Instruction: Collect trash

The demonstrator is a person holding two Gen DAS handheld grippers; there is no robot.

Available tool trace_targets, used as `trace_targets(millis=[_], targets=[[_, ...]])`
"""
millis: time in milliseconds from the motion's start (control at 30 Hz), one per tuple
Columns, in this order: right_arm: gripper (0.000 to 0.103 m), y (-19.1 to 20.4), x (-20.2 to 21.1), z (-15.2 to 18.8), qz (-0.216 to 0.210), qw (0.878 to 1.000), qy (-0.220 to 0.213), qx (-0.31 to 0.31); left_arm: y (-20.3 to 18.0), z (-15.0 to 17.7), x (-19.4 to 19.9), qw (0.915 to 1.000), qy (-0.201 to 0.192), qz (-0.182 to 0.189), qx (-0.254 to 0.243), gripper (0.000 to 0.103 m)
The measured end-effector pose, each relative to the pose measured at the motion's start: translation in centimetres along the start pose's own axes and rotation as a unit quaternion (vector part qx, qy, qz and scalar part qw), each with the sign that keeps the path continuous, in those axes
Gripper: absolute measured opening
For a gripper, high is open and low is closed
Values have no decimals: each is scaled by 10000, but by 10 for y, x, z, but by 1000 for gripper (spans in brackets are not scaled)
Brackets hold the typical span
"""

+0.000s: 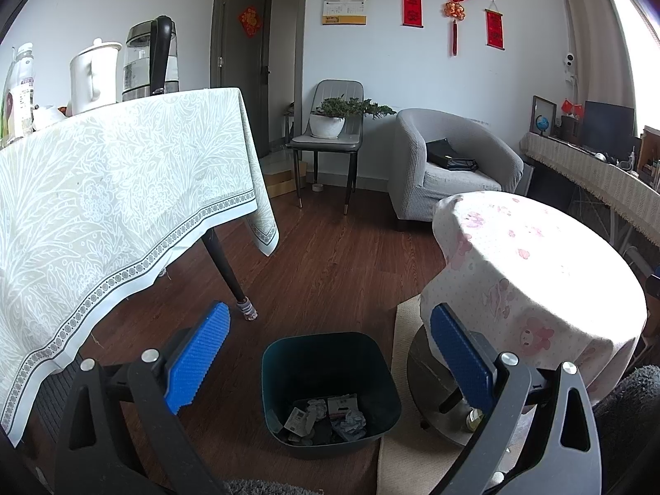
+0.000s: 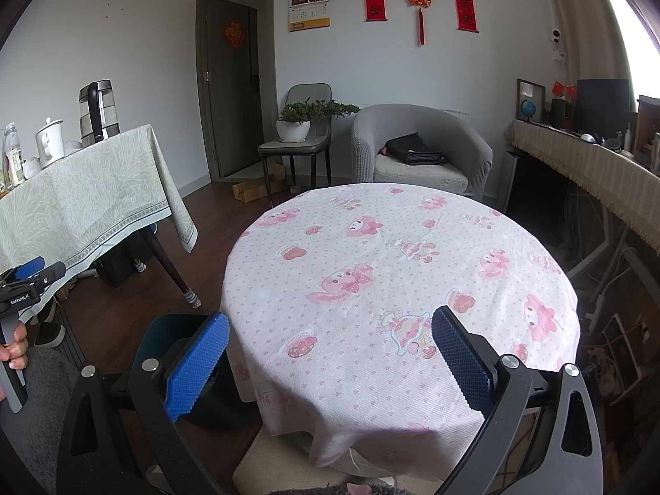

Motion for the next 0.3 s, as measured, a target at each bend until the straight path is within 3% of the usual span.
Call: trace_targets(millis=[300], targets=[[100,0,0,0,-1,10000,-1,-3,1,-1,-3,10000,39,-9,-20,100]])
Point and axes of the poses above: each gripper's, at about its wrist camera, not at the fingertips, and x roughly against the way its jaws point, y to its left, z to its underside, the point moved 2 cm from there along -x, roughly the way its jaws point, and after that the axes turned 12 degrees about -z, right-handed, at the moved point
